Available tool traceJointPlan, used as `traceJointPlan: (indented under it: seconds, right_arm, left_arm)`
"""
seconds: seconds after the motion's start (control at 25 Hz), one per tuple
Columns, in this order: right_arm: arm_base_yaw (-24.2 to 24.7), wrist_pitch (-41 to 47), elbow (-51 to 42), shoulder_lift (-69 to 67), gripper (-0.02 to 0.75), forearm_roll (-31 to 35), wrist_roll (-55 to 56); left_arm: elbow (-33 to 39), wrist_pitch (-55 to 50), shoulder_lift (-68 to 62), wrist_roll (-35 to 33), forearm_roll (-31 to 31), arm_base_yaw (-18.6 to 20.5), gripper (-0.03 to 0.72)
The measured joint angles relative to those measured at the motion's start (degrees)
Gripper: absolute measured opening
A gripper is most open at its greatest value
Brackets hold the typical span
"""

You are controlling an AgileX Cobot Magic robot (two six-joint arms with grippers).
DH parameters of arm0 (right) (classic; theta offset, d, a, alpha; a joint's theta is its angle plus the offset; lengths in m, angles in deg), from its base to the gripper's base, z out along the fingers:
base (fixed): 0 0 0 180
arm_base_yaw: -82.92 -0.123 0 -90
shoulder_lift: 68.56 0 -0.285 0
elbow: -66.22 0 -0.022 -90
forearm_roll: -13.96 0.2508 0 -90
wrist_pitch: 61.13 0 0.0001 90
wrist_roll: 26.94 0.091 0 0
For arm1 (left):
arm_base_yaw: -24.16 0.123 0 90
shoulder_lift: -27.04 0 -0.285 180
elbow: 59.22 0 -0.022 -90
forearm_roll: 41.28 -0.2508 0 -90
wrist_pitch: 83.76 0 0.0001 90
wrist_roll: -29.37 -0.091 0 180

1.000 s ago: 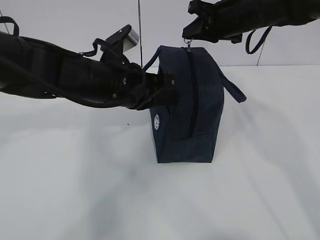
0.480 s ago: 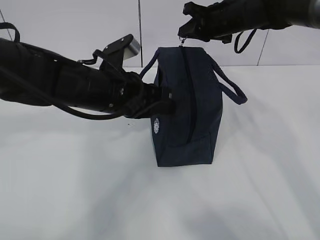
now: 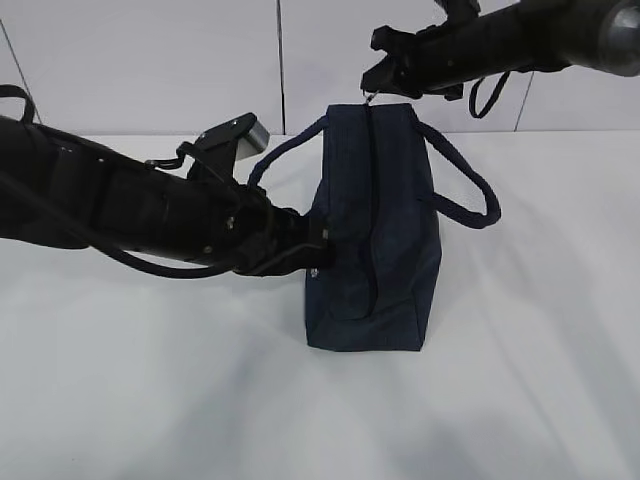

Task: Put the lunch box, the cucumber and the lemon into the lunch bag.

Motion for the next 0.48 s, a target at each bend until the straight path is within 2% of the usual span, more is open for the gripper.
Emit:
traceJointPlan:
  seconds: [0.12, 0.48]
  right_arm:
    - [0.14, 0.95, 0.48, -0.71, 0.007, -3.12, 0.35]
    - [2.39, 3.53, 1.24, -3.73, 0.007, -5.83, 0.72]
  left_arm:
    - [0.20, 0.00, 0.00, 0.00, -0.84, 0.00, -0.005]
    - [0.25, 2.04, 0.00, 0.00, -2.06, 0.00, -0.005]
